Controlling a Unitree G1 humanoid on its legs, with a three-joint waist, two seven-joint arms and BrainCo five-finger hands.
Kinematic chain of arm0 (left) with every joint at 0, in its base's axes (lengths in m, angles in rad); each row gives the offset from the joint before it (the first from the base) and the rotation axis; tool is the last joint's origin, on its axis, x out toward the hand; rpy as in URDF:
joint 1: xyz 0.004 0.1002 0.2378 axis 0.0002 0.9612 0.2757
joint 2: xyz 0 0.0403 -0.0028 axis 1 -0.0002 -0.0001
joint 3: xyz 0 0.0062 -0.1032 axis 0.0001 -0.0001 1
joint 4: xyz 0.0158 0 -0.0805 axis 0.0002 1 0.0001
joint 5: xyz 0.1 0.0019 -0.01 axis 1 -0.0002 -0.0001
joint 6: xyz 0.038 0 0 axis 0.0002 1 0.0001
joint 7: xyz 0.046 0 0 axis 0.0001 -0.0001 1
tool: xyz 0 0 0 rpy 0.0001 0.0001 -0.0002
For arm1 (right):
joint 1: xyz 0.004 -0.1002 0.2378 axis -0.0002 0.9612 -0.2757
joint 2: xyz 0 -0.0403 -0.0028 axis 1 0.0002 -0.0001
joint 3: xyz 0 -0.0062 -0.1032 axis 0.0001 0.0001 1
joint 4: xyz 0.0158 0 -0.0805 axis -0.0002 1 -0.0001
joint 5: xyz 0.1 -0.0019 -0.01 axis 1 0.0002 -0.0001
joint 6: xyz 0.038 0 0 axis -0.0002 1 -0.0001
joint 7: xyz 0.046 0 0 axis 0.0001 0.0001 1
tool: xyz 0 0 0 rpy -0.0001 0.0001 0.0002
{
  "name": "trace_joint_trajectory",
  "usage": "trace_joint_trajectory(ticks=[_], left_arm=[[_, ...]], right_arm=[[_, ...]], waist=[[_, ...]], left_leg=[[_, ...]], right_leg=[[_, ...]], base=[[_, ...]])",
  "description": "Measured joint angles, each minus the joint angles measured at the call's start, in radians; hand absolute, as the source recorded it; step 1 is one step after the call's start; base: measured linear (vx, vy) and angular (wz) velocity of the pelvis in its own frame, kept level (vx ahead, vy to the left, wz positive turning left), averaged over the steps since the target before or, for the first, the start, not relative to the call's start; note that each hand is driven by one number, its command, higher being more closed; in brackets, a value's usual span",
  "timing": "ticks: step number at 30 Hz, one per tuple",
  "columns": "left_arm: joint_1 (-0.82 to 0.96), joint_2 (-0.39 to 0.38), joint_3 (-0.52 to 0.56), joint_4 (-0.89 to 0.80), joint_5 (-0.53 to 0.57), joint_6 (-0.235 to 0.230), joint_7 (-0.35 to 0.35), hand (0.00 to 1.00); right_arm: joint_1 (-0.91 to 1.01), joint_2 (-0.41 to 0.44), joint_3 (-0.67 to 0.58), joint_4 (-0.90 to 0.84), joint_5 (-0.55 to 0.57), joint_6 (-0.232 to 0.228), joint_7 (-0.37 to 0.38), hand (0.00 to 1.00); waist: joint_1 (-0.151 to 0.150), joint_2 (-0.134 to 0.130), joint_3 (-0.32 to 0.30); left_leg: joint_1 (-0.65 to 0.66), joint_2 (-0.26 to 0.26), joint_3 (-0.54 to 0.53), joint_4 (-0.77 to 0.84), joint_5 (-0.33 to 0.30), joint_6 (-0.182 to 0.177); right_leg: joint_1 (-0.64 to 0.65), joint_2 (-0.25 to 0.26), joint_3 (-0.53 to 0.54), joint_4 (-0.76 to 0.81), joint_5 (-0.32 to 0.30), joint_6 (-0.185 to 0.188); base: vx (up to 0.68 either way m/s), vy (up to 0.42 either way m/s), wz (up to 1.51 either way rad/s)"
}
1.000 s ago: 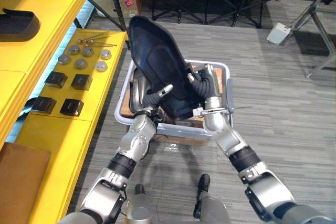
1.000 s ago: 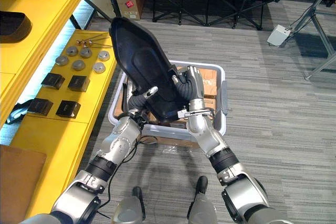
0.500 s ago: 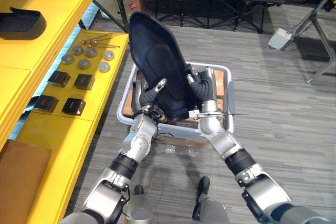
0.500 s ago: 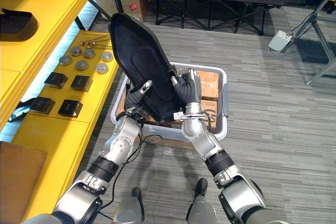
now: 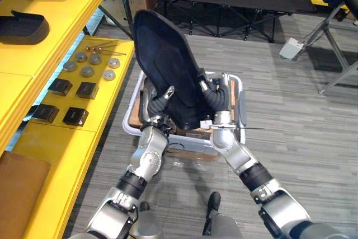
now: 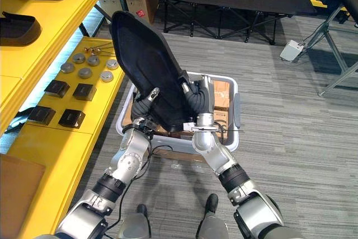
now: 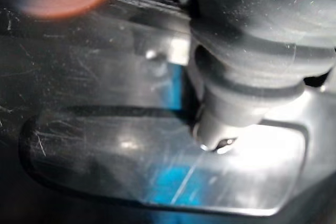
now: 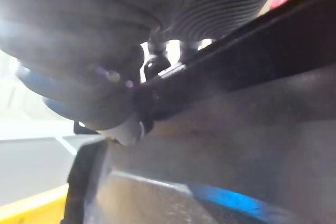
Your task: Walk over and take plastic housings, then place them on the shelf
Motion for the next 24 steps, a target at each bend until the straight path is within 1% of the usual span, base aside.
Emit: trace_joint_trajectory(ticks=[4, 6, 7, 8, 9, 10, 12, 14, 17, 19, 20, 22, 23, 24], left_arm=[[0.07, -0.002, 0.013, -0.073, 0.054, -0.004, 0.001, 1.0], [0.11, -0.006, 0.033, -0.123, 0.084, -0.018, 0.001, 1.0], [0.136, -0.006, 0.045, -0.147, 0.124, -0.027, 0.011, 1.0], [0.165, -0.006, 0.059, -0.169, 0.181, -0.029, 0.046, 1.0], [0.182, -0.008, 0.067, -0.179, 0.205, -0.031, 0.064, 1.0], [0.234, -0.021, 0.099, -0.208, 0.264, -0.032, 0.11, 1.0], [0.279, -0.054, 0.142, -0.226, 0.317, -0.039, 0.144, 1.0], [0.309, -0.086, 0.182, -0.234, 0.355, -0.045, 0.174, 1.0], [0.355, -0.106, 0.225, -0.239, 0.468, -0.05, 0.244, 1.0], [0.387, -0.107, 0.259, -0.239, 0.597, -0.046, 0.328, 1.0], [0.394, -0.107, 0.266, -0.239, 0.632, -0.044, 0.352, 1.0], [0.412, -0.108, 0.297, -0.239, 0.846, -0.022, 0.473, 1.0], [0.416, -0.108, 0.306, -0.239, 0.89, -0.017, 0.496, 1.0], [0.427, -0.107, 0.322, -0.24, 0.975, -0.009, 0.544, 1.0]], right_arm=[[0.061, 0.005, 0.006, -0.034, 0.002, -0.014, 0.003, 0.0], [0.075, 0.007, 0.019, -0.034, 0.002, -0.016, 0.003, 0.0], [0.09, 0.011, 0.031, -0.034, 0.001, -0.016, 0.002, 0.0], [0.108, 0.016, 0.046, -0.034, -0.001, -0.014, 0.001, 0.0], [0.122, 0.02, 0.053, -0.034, -0.001, -0.014, 0.001, 0.0], [0.16, 0.036, 0.058, -0.034, -0.002, -0.013, 0.0, 0.0], [0.19, 0.048, 0.075, -0.034, -0.003, -0.01, -0.001, 0.0], [0.201, 0.058, 0.085, -0.037, -0.003, 0.004, 0.0, 0.0], [0.22, 0.069, 0.086, -0.083, -0.003, 0.01, -0.003, 0.0], [0.229, 0.069, 0.086, -0.138, -0.002, 0.01, -0.007, 0.0], [0.233, 0.069, 0.085, -0.149, -0.002, 0.01, -0.009, 0.0], [0.256, 0.068, 0.083, -0.194, 0.0, 0.015, -0.021, 0.0], [0.263, 0.068, 0.082, -0.203, 0.001, 0.015, -0.021, 0.0], [0.284, 0.066, 0.081, -0.231, 0.008, 0.019, -0.021, 0.0]], waist=[[0.0, -0.003, -0.033], [0.002, -0.003, -0.034], [0.005, -0.003, -0.034], [0.006, -0.003, -0.042], [0.007, -0.003, -0.051], [0.008, 0.0, -0.077], [0.008, 0.007, -0.101], [0.014, 0.012, -0.107], [0.021, 0.015, -0.122], [0.024, 0.015, -0.122], [0.024, 0.015, -0.123], [0.031, 0.013, -0.125], [0.032, 0.013, -0.125], [0.032, 0.013, -0.129]], left_leg=[[0.002, 0.0, -0.001, -0.007, 0.0, 0.0], [0.008, 0.0, 0.0, -0.009, 0.0, 0.0], [0.014, 0.0, 0.0, -0.011, 0.0, 0.0], [0.016, 0.0, -0.001, -0.014, 0.0, 0.0], [0.016, 0.0, -0.001, -0.017, 0.0, 0.0], [0.017, 0.001, -0.001, -0.023, 0.0, 0.0], [0.02, 0.001, -0.003, -0.033, 0.001, -0.003], [0.035, 0.003, -0.005, -0.039, 0.001, -0.003], [0.041, 0.003, -0.008, -0.045, 0.001, -0.003], [0.056, 0.003, -0.008, -0.052, 0.001, -0.003], [0.058, 0.003, -0.008, -0.053, 0.001, -0.003], [0.063, 0.003, -0.006, -0.057, 0.001, -0.003], [0.065, 0.003, -0.005, -0.059, 0.001, -0.003], [0.069, 0.003, -0.002, -0.064, 0.001, -0.003]], right_leg=[[0.0, 0.0, -0.005, -0.002, -0.003, -0.002], [0.005, 0.0, -0.006, -0.009, -0.006, -0.004], [0.009, 0.001, -0.007, -0.009, -0.013, -0.011], [0.01, 0.001, -0.009, -0.01, -0.022, -0.009], [0.009, 0.001, -0.01, -0.01, -0.025, -0.007], [0.007, 0.003, -0.015, -0.009, -0.029, -0.011], [0.009, 0.003, -0.028, -0.009, -0.033, -0.013], [0.022, 0.005, -0.032, -0.009, -0.036, -0.013], [0.028, 0.005, -0.037, -0.009, -0.04, -0.013], [0.04, 0.006, -0.039, -0.009, -0.044, -0.012], [0.042, 0.006, -0.04, -0.009, -0.045, -0.012], [0.043, 0.006, -0.04, -0.009, -0.047, -0.012], [0.044, 0.006, -0.04, -0.009, -0.048, -0.012], [0.046, 0.006, -0.04, -0.009, -0.05, -0.012]], base=[[0.0, 0.0, 0.0], [0.0, 0.0, 0.0], [0.0, 0.0, 0.0], [0.0, 0.0, 0.0], [0.0, 0.0, 0.0], [0.03, 0.0, 0.03], [0.05, 0.002, 0.09], [0.04, 0.002, 0.06], [0.04, 0.004, 0.02], [0.0, 0.0, 0.0], [0.0, 0.0, 0.0], [0.0, 0.0, 0.0], [0.0, 0.0, 0.0], [0.0, 0.0, 0.0]])
